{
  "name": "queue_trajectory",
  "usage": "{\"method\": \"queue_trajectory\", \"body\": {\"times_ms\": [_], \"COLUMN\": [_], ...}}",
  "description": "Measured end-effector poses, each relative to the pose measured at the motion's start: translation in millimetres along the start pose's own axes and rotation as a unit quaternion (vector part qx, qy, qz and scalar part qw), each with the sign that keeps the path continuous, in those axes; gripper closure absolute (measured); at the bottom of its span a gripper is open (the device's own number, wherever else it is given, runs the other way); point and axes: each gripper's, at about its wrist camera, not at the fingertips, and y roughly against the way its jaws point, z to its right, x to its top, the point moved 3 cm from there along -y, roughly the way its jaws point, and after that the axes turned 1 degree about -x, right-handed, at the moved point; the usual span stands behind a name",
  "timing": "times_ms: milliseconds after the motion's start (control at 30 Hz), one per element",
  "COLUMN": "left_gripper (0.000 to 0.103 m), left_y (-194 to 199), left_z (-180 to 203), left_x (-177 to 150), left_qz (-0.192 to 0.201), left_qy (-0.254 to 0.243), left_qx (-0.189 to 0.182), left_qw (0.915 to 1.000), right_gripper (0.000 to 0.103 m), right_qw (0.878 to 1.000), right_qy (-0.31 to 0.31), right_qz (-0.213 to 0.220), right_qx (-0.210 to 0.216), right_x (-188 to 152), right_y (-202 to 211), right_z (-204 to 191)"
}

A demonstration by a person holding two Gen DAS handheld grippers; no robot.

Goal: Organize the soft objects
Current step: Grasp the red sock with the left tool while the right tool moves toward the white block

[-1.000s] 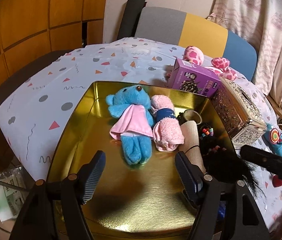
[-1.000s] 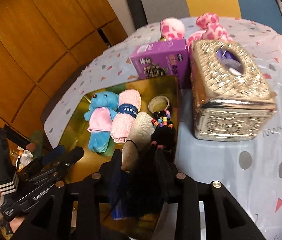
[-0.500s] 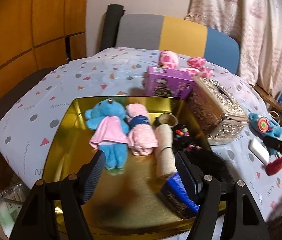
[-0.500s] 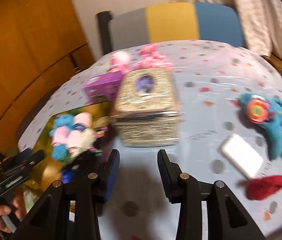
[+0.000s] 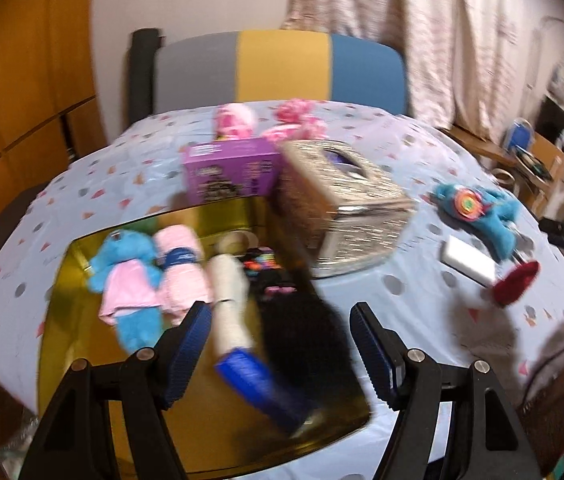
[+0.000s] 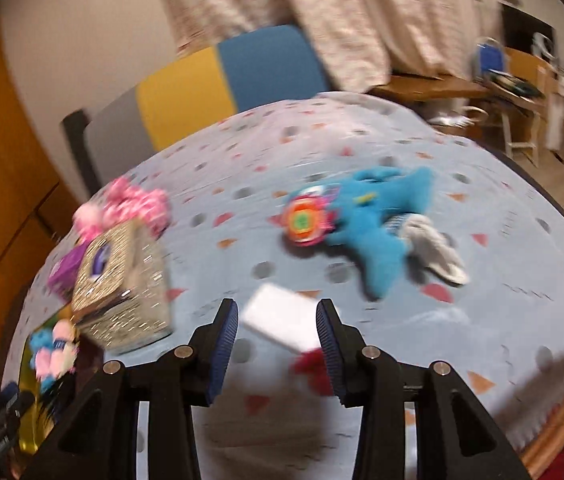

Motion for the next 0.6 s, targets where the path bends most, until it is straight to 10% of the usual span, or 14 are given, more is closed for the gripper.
{"method": "queue_trajectory", "body": {"times_ms": [333,600], "left_gripper": [0.027,0.024], "left_y": [-21.6,-56.7], "left_z": [94.6,194.1], "left_x": [13.4,14.9], "left_qz": [-0.017,-0.048], "left_qy": [-0.097,-0.163], "left_qx": [-0.098,-0.210], "left_qw": [0.9903,0.9628], "right_gripper": [0.062,0.060], "right_qw": [0.992,0.977], "right_qy": [-0.123,-0.208], "right_qz": [0.026,0.045], "right_qx": [-0.023,0.030], "right_x": [-2.2,-8.0], "right_y": [14.8,15.2], "right_z": [73.5,98.7]}}
